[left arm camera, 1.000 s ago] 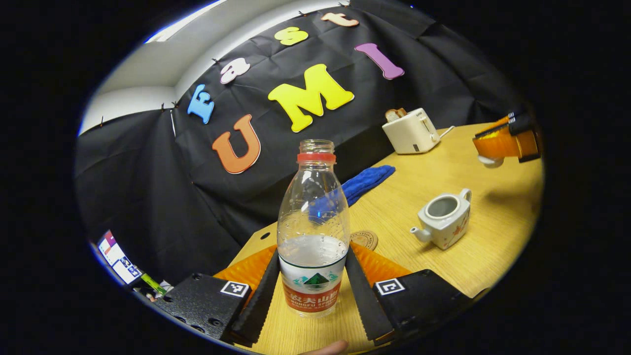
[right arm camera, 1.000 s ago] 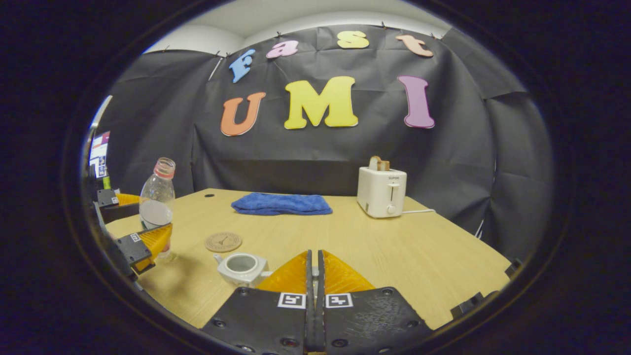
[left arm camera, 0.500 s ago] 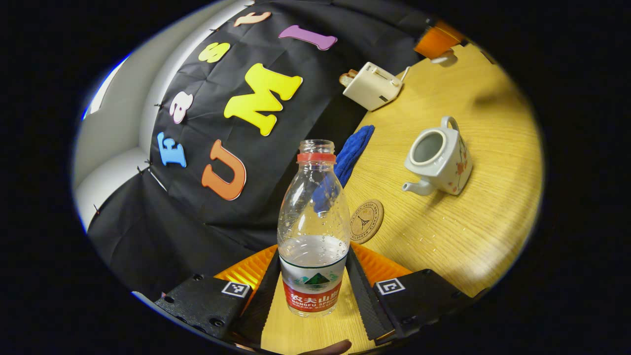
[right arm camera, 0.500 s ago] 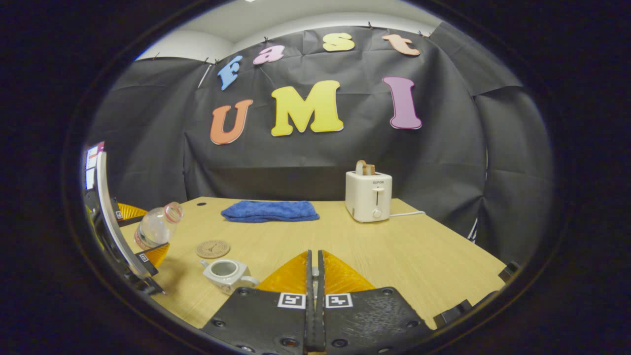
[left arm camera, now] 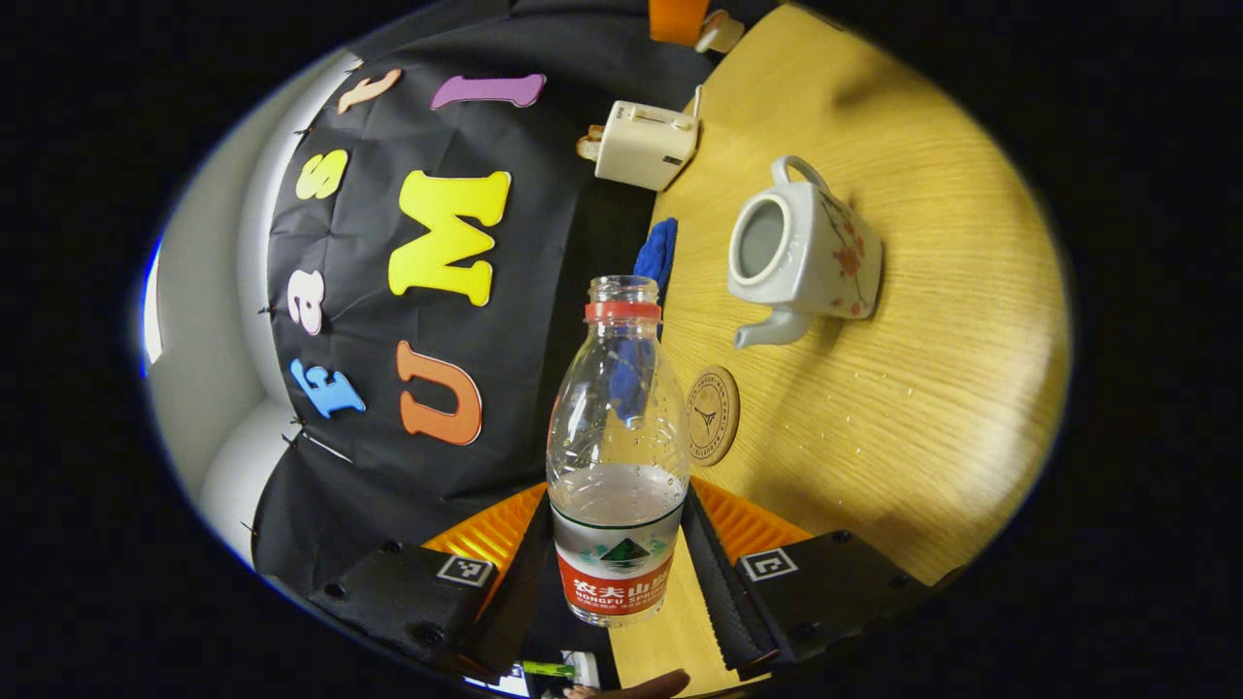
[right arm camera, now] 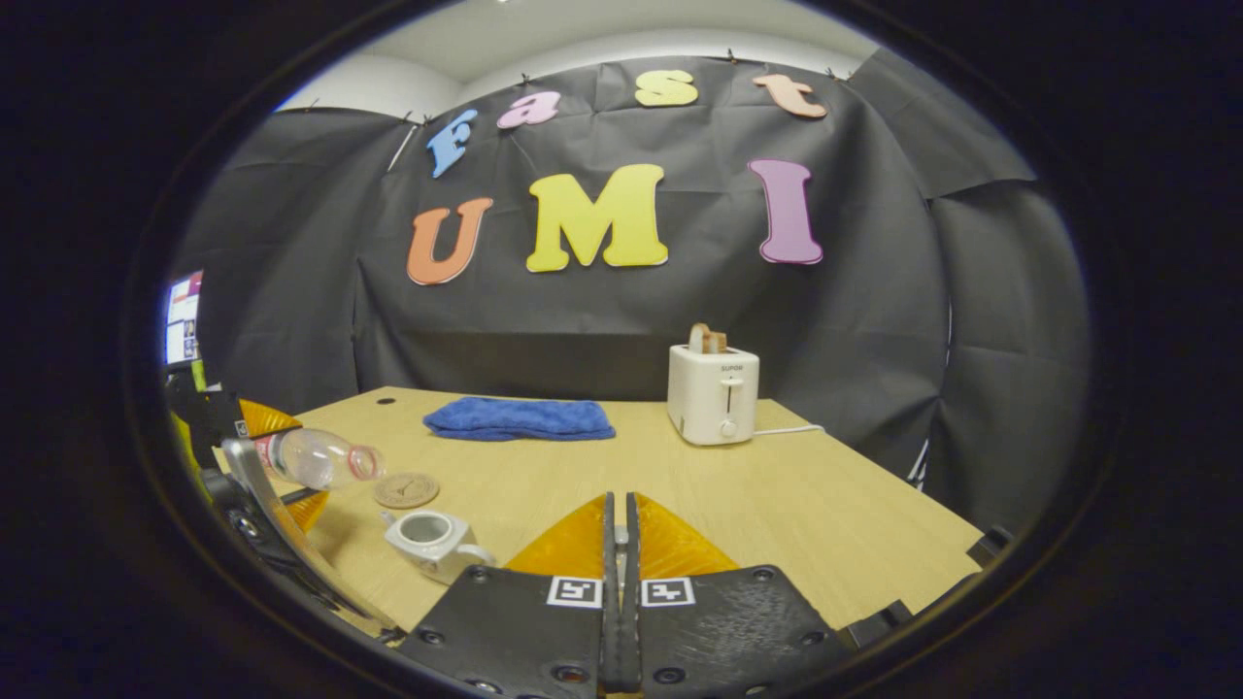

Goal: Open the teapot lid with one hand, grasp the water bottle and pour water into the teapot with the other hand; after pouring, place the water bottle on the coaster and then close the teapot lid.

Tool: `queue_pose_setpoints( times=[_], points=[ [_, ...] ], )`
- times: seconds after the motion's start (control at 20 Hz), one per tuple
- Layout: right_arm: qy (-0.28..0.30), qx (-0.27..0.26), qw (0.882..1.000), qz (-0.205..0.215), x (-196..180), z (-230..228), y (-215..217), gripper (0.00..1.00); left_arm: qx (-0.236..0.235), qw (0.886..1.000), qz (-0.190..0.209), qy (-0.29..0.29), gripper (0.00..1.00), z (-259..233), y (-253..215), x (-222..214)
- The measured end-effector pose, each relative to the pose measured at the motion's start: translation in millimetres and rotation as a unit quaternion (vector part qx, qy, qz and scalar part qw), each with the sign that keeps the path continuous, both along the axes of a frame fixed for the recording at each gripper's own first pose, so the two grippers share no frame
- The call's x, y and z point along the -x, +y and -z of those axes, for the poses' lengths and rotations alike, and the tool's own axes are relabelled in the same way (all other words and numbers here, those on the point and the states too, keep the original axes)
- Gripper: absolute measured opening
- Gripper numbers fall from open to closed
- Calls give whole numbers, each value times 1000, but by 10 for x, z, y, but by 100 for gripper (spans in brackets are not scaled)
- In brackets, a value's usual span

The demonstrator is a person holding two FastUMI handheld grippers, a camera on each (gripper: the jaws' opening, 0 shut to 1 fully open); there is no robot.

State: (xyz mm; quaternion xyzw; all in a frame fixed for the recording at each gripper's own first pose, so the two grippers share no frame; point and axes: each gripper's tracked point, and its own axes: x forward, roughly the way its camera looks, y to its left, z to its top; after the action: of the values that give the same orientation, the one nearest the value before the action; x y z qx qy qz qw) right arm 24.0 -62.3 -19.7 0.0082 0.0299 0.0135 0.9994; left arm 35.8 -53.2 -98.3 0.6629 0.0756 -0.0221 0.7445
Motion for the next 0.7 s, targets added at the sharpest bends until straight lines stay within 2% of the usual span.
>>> queue_pose_setpoints(
  times=[0.2, 0.4, 0.7],
  points=[
    [4, -3, 1000, 5, -29, 26, -36, 0, -63, 998, 11, 16, 77, 10, -82, 44],
    [10, -9, 1000, 9, -37, 39, -84, 0, -101, 995, 12, 20, 77, -30, -123, 61],
    [7, -6, 1000, 11, 18, -17, -117, 0, -184, 983, 11, 10, 77, -305, -182, 26]
  ],
)
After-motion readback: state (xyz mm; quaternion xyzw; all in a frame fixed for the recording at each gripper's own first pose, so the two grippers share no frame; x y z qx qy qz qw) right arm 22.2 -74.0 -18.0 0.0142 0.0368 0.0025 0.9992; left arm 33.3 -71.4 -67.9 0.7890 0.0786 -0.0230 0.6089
